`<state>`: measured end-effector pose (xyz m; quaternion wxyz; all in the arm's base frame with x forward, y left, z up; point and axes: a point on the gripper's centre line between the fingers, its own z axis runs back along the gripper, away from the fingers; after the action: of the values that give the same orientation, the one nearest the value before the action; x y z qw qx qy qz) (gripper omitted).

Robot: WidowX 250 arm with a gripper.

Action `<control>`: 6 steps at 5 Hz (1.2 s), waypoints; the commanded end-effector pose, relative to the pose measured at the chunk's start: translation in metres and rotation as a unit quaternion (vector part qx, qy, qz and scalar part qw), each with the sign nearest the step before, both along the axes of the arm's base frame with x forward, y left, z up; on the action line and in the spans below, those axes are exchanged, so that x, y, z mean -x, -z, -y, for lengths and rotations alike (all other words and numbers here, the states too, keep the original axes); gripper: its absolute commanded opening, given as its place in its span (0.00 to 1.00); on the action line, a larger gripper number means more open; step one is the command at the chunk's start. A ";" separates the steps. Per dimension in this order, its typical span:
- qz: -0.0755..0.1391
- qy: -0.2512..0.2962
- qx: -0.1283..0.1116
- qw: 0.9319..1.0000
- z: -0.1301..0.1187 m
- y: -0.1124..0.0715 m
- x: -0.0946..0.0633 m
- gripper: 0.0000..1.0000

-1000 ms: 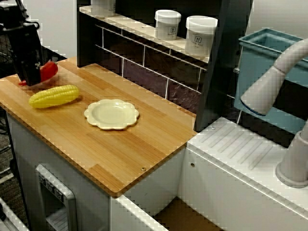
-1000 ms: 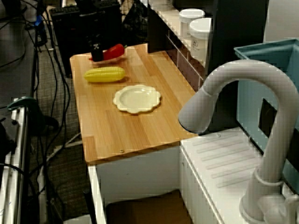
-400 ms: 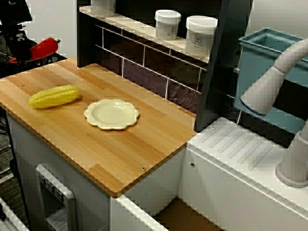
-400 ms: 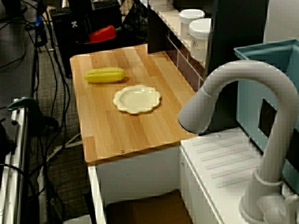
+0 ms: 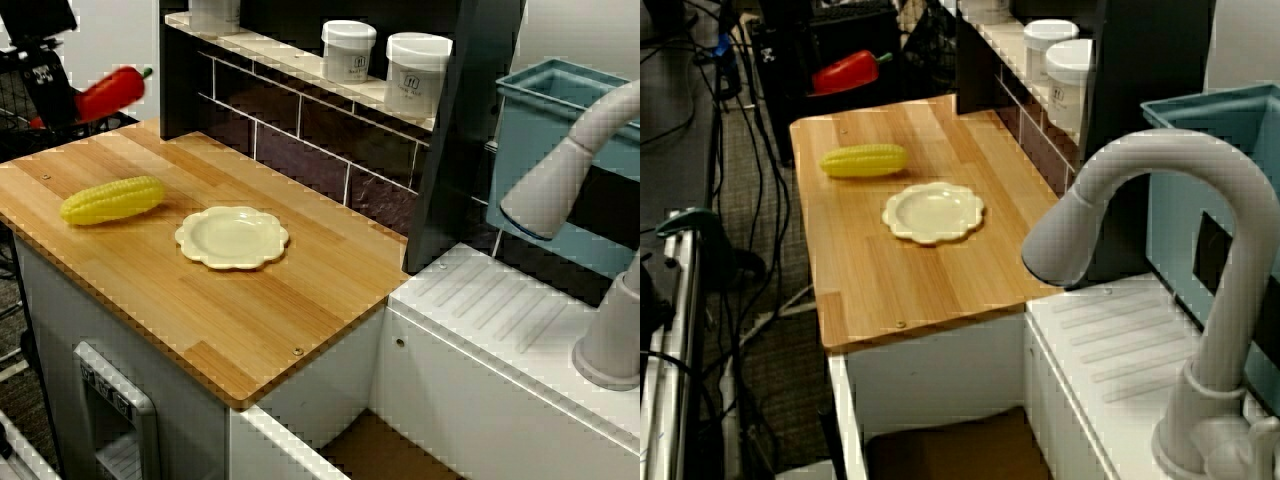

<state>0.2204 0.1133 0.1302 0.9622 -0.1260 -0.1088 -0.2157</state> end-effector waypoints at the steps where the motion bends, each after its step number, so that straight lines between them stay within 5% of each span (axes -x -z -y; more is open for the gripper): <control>1: 0.052 0.007 -0.060 0.997 0.057 0.024 -0.004 0.00; 4: 0.017 -0.005 -0.091 0.996 0.094 0.086 -0.045 0.00; 5: 0.001 -0.010 -0.095 0.995 0.098 0.095 -0.059 0.00; 6: -0.005 -0.014 -0.089 0.996 0.098 0.085 -0.068 0.00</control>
<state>0.2849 0.0112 0.0398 0.9735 -0.0454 -0.0706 -0.2129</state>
